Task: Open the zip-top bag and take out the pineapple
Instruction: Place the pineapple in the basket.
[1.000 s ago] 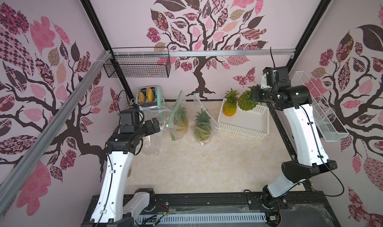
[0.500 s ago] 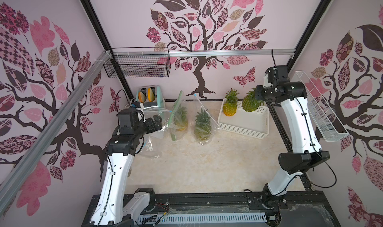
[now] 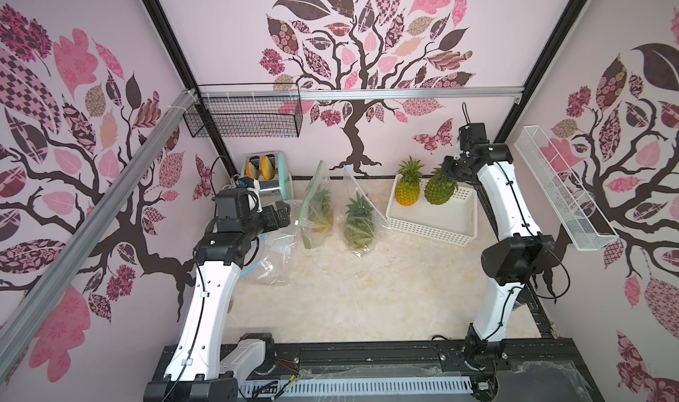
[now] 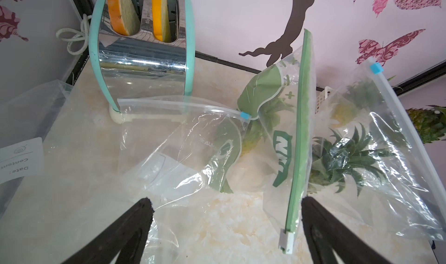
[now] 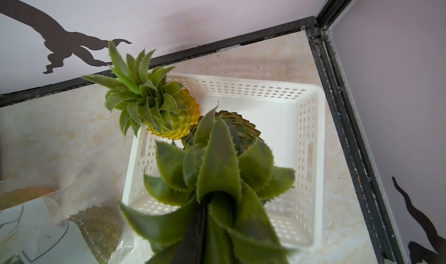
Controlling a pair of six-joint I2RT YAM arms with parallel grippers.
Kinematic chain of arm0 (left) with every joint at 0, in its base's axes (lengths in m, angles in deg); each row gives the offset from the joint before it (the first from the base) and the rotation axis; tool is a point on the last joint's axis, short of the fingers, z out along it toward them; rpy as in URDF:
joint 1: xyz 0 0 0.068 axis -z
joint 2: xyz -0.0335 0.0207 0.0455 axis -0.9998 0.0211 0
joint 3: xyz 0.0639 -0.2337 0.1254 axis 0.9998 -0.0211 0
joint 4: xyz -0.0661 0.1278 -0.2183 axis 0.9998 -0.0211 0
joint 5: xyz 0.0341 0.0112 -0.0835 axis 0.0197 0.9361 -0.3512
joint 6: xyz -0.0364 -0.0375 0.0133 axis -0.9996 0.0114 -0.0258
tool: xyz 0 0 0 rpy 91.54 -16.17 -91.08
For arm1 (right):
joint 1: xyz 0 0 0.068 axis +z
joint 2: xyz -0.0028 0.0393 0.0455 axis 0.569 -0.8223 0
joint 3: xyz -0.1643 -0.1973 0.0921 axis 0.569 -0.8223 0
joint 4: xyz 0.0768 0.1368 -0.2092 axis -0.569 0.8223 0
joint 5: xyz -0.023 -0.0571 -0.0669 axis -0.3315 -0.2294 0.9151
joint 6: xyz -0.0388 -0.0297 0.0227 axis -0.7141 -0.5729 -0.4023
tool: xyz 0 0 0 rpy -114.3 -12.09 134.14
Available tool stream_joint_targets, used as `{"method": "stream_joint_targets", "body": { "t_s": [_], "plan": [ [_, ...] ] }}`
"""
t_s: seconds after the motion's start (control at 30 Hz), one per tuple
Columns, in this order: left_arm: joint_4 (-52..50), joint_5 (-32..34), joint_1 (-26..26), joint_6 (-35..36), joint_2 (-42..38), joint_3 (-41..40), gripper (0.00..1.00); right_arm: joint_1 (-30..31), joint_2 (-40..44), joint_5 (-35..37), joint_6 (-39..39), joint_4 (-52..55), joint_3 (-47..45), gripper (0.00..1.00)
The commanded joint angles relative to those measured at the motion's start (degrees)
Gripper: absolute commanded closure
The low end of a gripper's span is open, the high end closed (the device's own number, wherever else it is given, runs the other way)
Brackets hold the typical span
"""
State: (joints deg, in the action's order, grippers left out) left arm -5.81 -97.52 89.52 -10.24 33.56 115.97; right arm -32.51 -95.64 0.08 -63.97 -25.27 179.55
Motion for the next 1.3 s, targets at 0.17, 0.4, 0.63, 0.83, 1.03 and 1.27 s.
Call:
{"method": "stream_joint_targets", "body": {
  "t_s": [0.17, 0.4, 0.63, 0.83, 1.03, 1.27],
  "plan": [
    [3.0, 0.6, 0.0, 1.3, 1.6, -0.3, 0.02, -1.9, -5.5, -0.9, -0.4, -5.8, 6.4, 1.0],
    [4.5, 0.3, 0.0, 1.2, 3.0, -0.6, 0.02, -2.3, -8.9, -2.7, -1.8, -9.6, 6.2, 1.0],
    [5.2, 0.5, 0.0, 0.9, 3.6, -0.7, 0.02, -2.2, -12.1, -3.1, -3.0, -10.7, 7.0, 1.0],
    [5.6, 0.6, 0.0, 1.0, 4.0, -0.7, 0.02, -2.2, -13.5, -6.5, -4.6, -14.5, 7.0, 1.0],
    [6.2, 0.7, 0.0, 1.1, 4.8, -0.8, 0.02, -2.2, -16.6, -7.9, -6.0, -14.5, 9.6, 1.0],
    [6.9, 0.5, 0.0, 1.0, 6.3, -0.8, 0.02, -2.3, -19.5, -9.2, -7.5, -15.8, 12.0, 1.0]
  ]
}}
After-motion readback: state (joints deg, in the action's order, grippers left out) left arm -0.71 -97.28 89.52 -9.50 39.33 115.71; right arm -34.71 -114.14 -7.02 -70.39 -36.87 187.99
